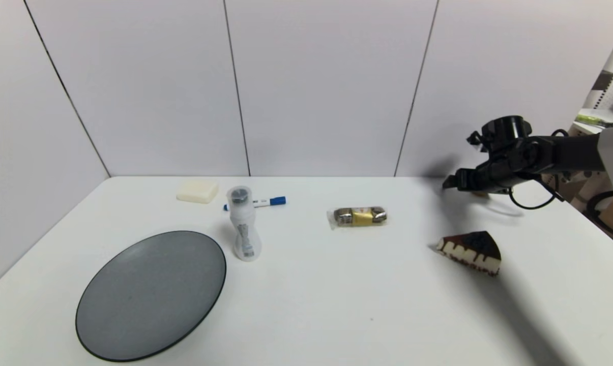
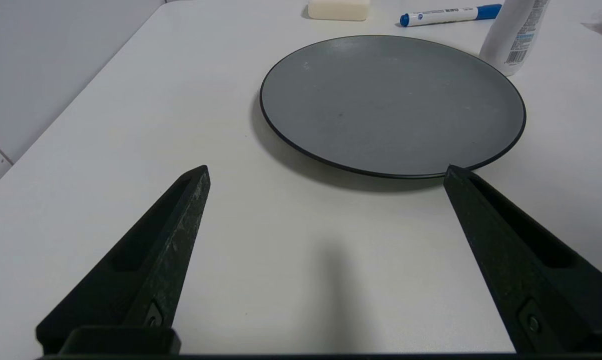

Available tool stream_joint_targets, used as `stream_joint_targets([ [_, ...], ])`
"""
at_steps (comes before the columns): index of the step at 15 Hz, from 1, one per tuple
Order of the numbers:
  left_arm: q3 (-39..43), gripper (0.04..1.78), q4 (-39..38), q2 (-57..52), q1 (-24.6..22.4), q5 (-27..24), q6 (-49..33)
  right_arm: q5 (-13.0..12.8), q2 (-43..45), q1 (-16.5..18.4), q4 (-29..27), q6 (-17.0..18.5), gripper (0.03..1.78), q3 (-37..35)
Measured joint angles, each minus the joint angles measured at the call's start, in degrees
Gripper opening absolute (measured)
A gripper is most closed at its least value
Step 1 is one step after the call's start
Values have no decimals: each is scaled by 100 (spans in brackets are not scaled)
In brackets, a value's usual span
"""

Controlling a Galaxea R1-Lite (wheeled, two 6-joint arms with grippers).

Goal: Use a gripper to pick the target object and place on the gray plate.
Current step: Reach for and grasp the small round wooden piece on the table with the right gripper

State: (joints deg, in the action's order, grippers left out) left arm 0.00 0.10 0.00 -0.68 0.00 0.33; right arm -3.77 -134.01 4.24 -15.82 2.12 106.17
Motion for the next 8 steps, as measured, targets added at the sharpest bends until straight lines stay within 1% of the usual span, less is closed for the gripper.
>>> stream_joint_targets([
  [8, 0, 169, 0, 0, 0, 0, 0, -13, 0, 7, -7, -44, 171, 1],
])
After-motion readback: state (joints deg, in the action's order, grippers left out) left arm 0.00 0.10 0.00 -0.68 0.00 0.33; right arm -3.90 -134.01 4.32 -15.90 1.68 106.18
